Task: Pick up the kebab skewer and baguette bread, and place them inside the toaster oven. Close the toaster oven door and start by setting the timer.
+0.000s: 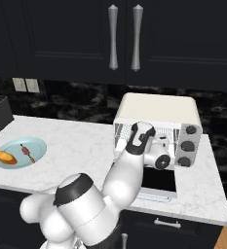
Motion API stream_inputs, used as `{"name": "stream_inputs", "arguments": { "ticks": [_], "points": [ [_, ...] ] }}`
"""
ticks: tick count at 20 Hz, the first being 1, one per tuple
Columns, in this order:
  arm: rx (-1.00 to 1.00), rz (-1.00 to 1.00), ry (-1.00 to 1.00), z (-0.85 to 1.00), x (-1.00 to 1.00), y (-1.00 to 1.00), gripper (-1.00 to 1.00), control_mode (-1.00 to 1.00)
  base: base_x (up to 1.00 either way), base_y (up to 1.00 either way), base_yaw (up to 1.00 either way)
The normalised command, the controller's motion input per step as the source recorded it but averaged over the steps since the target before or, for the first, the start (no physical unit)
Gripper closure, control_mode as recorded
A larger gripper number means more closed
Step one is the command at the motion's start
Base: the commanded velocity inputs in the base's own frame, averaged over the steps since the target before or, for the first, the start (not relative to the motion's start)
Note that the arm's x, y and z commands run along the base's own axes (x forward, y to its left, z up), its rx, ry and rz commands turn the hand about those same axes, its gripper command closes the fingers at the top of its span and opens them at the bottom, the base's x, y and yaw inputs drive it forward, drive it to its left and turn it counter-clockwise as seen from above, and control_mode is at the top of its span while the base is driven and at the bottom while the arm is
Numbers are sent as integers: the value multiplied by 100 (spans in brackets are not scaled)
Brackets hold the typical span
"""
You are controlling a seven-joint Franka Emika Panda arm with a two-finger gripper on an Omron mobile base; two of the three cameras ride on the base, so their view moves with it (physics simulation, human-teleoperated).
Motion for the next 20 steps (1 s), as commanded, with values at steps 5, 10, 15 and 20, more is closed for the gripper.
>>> {"name": "stream_inputs", "arguments": {
  "ticks": [5, 10, 15, 20],
  "points": [
    [0, 0, 0, -22, 33, -17, -100, -100, 0, 0, 0],
    [0, 0, 0, -28, 13, -13, -100, -100, 0, 0, 0],
    [0, -2, 0, -62, 0, -1, -100, -100, 0, 0, 0],
    [0, -6, 3, -75, -16, -5, -100, -100, 0, 0, 0]
  ]
}}
